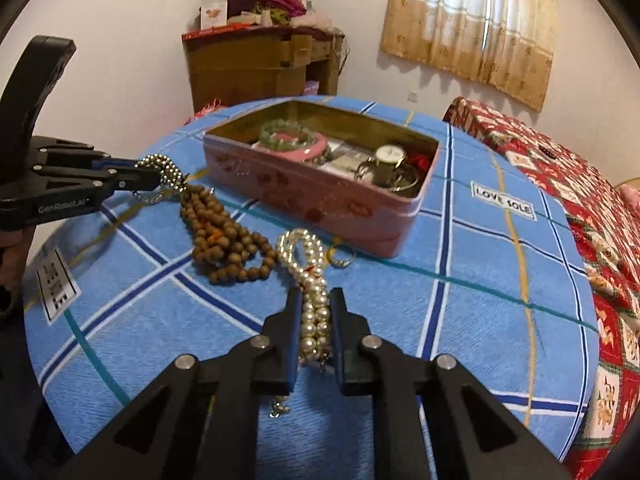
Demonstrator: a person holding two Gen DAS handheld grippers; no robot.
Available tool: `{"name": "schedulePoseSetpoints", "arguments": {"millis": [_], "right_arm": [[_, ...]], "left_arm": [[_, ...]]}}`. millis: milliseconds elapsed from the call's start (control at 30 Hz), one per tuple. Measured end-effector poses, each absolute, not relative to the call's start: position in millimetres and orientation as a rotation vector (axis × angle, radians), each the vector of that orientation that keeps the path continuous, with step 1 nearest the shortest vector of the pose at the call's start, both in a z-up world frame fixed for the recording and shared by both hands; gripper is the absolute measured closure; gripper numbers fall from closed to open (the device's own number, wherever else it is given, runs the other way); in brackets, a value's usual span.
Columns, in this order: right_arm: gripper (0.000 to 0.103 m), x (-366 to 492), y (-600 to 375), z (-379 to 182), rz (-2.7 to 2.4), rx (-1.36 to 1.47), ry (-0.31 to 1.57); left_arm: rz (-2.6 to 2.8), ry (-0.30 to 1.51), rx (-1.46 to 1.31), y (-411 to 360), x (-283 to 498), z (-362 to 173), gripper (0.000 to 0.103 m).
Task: Organize jewelry
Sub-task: 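Lift the silver bead strand with the left gripper while the right gripper lifts the pearl necklace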
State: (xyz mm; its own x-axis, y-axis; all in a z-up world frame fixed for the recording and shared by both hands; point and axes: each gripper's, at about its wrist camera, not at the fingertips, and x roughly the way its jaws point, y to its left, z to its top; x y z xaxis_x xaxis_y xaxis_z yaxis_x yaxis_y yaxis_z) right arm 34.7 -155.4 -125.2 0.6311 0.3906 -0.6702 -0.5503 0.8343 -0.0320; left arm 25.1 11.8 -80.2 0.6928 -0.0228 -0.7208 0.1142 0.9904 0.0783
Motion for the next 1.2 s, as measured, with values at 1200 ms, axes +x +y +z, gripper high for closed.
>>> {"name": "schedulePoseSetpoints", "arguments": {"millis": [1200], "right_arm": [[0.100,47.5,-154.0,-45.5,0.512,-0.237,0.485]], "left_arm": [[-0.100,0.659,0.146,7.9,35.1,-15.0,0.093]]}}
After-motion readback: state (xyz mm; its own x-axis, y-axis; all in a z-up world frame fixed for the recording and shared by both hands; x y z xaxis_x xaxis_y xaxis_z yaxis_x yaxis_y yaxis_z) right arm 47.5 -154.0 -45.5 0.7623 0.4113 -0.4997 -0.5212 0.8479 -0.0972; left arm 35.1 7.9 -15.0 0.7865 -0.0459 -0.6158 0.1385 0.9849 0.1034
